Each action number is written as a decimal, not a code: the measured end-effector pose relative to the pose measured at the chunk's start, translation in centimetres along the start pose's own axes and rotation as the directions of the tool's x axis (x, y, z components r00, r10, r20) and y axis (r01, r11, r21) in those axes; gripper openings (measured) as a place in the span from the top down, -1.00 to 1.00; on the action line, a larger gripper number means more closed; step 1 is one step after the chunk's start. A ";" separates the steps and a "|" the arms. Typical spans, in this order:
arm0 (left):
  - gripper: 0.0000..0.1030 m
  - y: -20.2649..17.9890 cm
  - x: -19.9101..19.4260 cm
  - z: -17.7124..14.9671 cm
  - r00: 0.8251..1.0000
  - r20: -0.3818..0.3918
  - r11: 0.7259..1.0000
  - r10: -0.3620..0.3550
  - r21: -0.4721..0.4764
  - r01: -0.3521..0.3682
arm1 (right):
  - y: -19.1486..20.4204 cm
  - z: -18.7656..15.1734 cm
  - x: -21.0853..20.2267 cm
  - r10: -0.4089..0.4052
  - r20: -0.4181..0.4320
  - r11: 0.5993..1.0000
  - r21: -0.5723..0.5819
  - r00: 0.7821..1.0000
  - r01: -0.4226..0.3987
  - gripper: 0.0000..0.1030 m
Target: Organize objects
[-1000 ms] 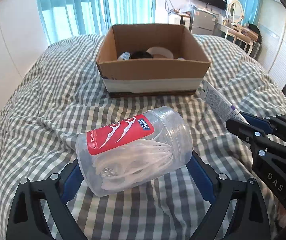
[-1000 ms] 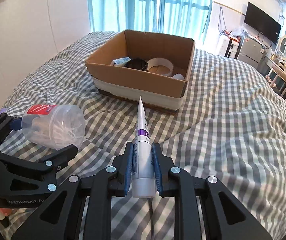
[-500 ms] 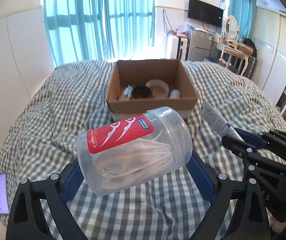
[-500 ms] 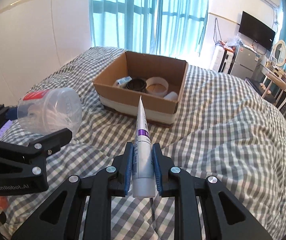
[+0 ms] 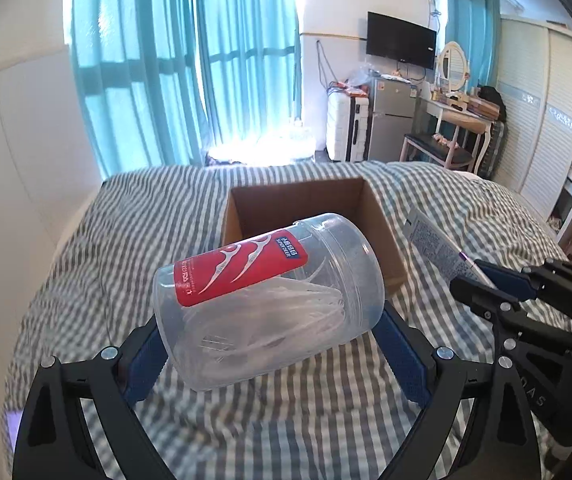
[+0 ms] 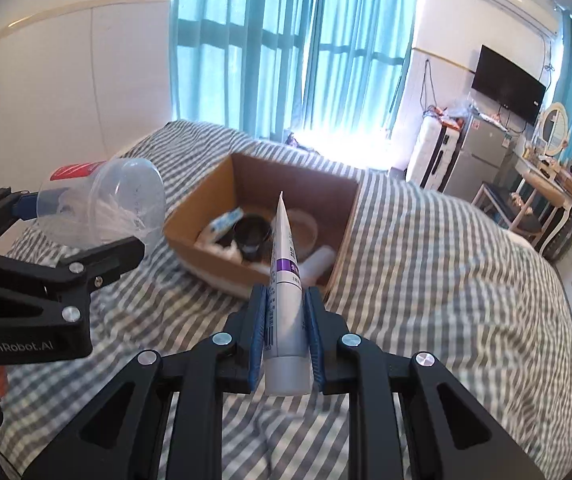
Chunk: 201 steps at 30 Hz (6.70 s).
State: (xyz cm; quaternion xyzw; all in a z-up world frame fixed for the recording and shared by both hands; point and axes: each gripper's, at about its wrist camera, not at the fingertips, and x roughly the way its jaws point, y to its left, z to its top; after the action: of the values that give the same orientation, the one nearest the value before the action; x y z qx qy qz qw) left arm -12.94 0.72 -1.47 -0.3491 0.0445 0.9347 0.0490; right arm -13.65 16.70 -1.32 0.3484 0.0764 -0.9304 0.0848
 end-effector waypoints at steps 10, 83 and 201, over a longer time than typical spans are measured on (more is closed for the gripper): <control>-0.87 0.1 3.7 5.0 0.997 0.049 0.994 0.062 0.081 -0.066 | -1.6 6.3 4.1 0.006 0.032 1.000 0.025 0.999 -0.007 0.64; -1.00 1.6 -1.1 11.8 0.979 0.204 0.999 0.020 0.038 -0.029 | -5.9 10.9 -3.8 -0.094 0.230 0.974 0.221 0.969 0.042 -0.64; -1.00 -2.1 -9.9 -5.4 0.962 0.268 0.998 0.051 -0.044 -0.041 | -0.4 -6.0 -10.4 -0.195 0.315 0.964 0.237 0.929 0.122 -0.98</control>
State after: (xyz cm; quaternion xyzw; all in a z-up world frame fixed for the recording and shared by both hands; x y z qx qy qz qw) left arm -1.73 1.57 0.93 -0.2187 0.0277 0.9751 0.0262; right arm -2.23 19.38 1.14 0.1845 -0.0114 -0.9826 -0.0173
